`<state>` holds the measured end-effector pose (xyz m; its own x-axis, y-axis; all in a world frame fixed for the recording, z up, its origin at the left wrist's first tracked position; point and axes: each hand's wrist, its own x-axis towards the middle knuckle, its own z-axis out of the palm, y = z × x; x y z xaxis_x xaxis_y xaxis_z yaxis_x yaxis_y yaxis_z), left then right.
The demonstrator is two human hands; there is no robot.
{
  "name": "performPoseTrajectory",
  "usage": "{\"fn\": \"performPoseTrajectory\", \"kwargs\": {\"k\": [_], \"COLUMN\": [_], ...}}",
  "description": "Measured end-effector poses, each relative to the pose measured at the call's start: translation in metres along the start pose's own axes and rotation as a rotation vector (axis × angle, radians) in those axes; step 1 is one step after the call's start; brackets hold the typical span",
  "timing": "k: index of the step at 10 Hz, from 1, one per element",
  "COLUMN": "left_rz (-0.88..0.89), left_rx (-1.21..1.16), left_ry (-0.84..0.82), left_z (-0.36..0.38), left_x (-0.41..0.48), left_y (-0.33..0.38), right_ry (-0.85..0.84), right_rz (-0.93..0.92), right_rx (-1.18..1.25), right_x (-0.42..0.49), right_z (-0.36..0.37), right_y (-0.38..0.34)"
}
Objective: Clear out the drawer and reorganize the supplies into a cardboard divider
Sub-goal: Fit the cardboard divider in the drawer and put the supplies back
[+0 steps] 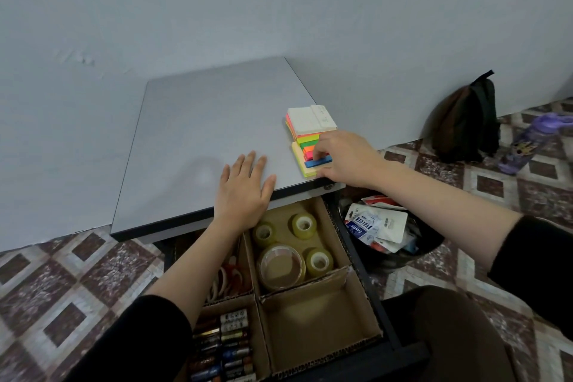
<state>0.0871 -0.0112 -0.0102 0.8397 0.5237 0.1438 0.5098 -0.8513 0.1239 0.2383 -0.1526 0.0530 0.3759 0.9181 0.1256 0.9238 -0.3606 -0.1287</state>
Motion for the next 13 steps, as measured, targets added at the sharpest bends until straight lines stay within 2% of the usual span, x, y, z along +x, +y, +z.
{"fn": "performPoseTrajectory", "kwargs": {"k": [6, 8, 13], "left_rz": [-0.005, 0.003, 0.002], "left_rx": [0.026, 0.038, 0.034], "left_ry": [0.012, 0.015, 0.012], "left_z": [0.002, 0.003, 0.003], "left_x": [0.000, 0.000, 0.000], "left_y": [0.000, 0.000, 0.000], "right_ry": [-0.026, -0.015, -0.091], "right_rz": [0.002, 0.044, -0.005], "right_rx": [0.024, 0.106, 0.014], "right_x": [0.000, 0.005, 0.011], "right_z": [0.004, 0.003, -0.003], "right_y": [0.003, 0.003, 0.001]}}
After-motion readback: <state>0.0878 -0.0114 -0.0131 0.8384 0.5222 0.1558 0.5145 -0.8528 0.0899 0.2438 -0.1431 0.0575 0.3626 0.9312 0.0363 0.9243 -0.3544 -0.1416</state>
